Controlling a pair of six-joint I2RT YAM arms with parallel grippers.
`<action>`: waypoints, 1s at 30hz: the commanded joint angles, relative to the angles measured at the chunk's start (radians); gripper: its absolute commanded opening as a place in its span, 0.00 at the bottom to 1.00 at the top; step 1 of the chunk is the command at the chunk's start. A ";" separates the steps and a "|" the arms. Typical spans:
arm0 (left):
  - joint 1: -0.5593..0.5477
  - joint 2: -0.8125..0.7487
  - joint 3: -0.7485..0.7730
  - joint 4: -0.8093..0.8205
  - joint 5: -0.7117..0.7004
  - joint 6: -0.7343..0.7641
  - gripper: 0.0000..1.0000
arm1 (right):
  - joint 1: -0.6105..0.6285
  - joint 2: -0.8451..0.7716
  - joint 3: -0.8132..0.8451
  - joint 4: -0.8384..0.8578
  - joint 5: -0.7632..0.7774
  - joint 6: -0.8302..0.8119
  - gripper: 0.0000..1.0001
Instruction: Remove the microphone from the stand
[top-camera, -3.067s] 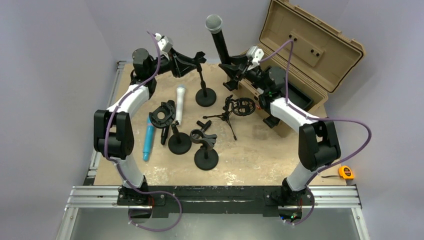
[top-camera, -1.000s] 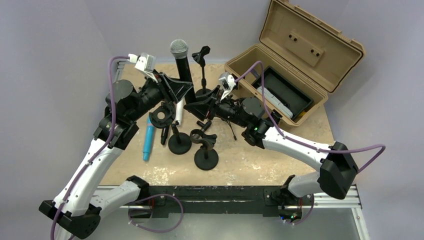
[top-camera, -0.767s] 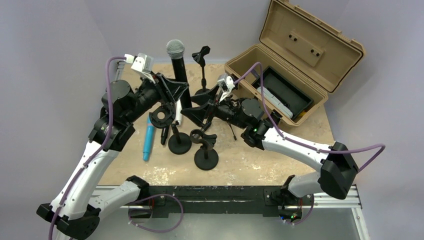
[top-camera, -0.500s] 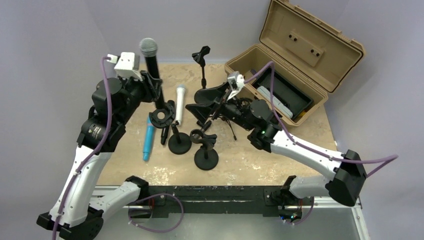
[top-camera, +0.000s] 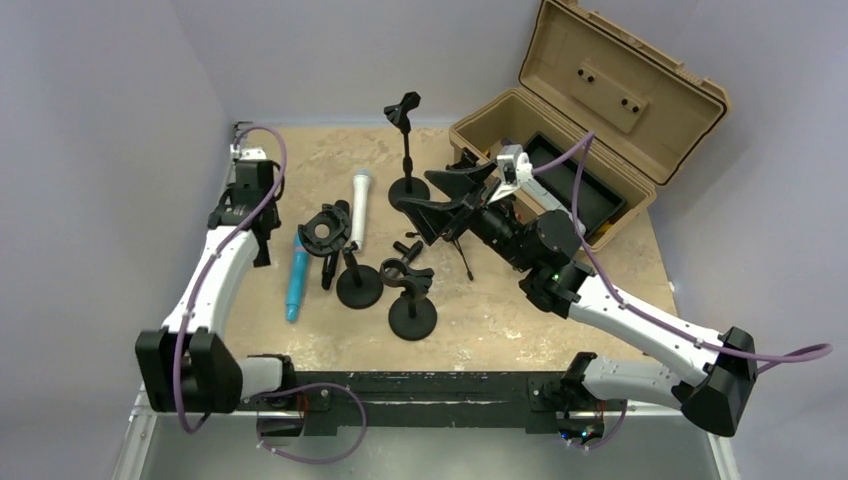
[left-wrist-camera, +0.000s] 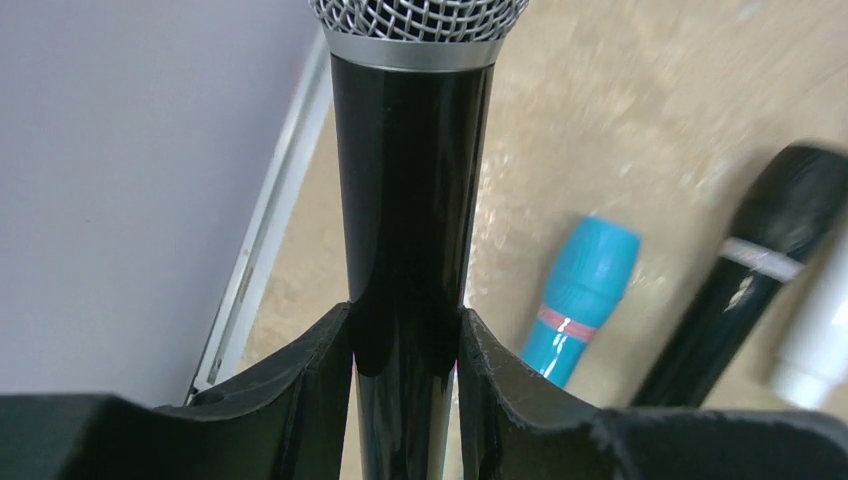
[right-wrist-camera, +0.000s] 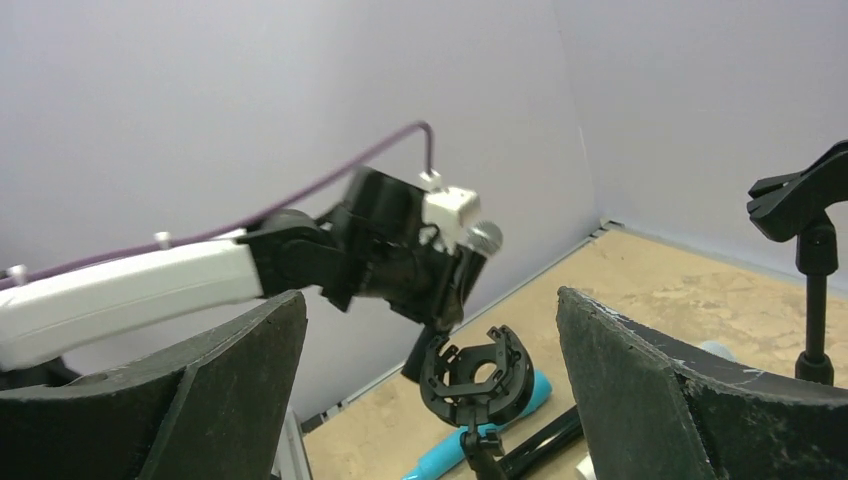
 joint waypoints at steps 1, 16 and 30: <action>0.007 0.092 -0.008 0.035 -0.028 0.049 0.00 | 0.002 -0.038 -0.005 0.004 0.033 -0.012 0.93; 0.069 0.447 0.155 -0.148 0.176 0.050 0.14 | 0.002 -0.104 -0.061 0.018 0.036 0.006 0.93; 0.075 0.562 0.194 -0.186 0.272 0.035 0.40 | 0.001 -0.089 -0.060 0.031 0.043 0.004 0.93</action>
